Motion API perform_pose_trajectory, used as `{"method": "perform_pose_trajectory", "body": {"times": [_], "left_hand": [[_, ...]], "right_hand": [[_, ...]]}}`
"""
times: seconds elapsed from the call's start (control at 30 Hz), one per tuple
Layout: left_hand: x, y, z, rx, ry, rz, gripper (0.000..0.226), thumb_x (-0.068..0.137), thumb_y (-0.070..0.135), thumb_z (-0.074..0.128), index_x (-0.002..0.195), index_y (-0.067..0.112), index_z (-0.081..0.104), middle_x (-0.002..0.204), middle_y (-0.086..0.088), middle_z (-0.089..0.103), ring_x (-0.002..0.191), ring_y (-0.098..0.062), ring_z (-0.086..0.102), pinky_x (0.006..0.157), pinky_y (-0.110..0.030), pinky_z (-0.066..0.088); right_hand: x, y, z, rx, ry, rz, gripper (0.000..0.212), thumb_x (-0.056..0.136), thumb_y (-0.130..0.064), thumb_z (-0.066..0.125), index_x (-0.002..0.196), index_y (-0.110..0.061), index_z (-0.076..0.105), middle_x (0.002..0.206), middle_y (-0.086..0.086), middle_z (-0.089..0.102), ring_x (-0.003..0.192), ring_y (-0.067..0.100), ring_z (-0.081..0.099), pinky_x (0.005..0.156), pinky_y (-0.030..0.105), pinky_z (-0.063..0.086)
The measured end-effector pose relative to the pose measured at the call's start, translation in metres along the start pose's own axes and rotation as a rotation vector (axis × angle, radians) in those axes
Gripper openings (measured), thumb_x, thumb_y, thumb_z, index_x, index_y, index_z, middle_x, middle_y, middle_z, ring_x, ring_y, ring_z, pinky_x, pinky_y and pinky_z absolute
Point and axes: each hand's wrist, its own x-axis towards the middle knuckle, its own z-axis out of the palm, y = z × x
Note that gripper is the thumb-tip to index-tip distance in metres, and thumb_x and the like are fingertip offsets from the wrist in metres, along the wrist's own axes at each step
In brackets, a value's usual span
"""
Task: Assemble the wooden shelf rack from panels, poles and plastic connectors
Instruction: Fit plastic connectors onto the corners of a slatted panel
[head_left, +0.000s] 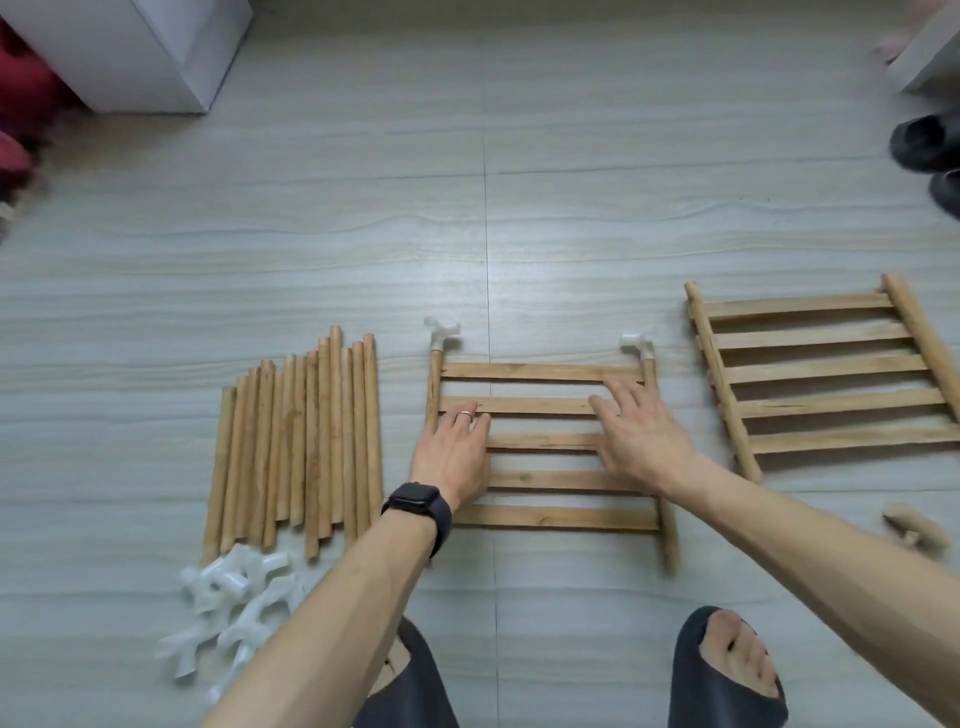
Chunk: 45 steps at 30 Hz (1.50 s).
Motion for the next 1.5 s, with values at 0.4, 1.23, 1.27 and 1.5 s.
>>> {"method": "perform_pose_trajectory", "body": {"times": [0.4, 1.23, 1.27, 1.5], "left_hand": [[-0.148, -0.126, 0.033, -0.115, -0.14, -0.629, 0.042, 0.098, 0.042, 0.049, 0.134, 0.021, 0.049, 0.136, -0.009, 0.052, 0.125, -0.029, 0.05, 0.097, -0.041, 0.046], [-0.16, -0.136, 0.078, -0.057, -0.32, -0.624, 0.032, 0.096, 0.007, 0.046, 0.126, 0.017, 0.048, 0.13, -0.008, 0.049, 0.115, -0.031, 0.058, 0.084, -0.04, 0.05], [-0.161, -0.134, 0.079, -0.056, -0.317, -0.607, 0.032, 0.097, 0.004, 0.044, 0.126, 0.015, 0.048, 0.129, -0.008, 0.049, 0.114, -0.032, 0.059, 0.085, -0.041, 0.05], [-0.156, -0.131, 0.062, -0.26, -0.27, -0.574, 0.023, 0.09, 0.007, 0.05, 0.108, 0.02, 0.057, 0.113, -0.005, 0.055, 0.101, -0.027, 0.06, 0.084, -0.036, 0.052]], "right_hand": [[-0.05, -0.101, 0.055, -0.188, -0.358, -0.396, 0.063, 0.105, -0.033, 0.035, 0.161, -0.039, 0.007, 0.171, 0.001, -0.013, 0.157, 0.035, -0.002, 0.121, 0.062, 0.016], [-0.02, -0.058, 0.052, -0.274, 0.063, -0.305, 0.047, 0.092, -0.004, 0.058, 0.137, -0.011, 0.048, 0.119, 0.007, 0.057, 0.1, 0.027, 0.057, 0.063, 0.032, 0.049], [-0.021, -0.057, 0.052, -0.286, 0.077, -0.311, 0.046, 0.087, -0.001, 0.064, 0.132, -0.006, 0.055, 0.11, 0.009, 0.059, 0.092, 0.028, 0.058, 0.056, 0.033, 0.047], [-0.014, -0.053, 0.052, -0.35, 0.066, -0.352, 0.043, 0.096, 0.001, 0.046, 0.138, -0.008, 0.046, 0.122, 0.008, 0.054, 0.1, 0.028, 0.053, 0.067, 0.033, 0.051]]}}
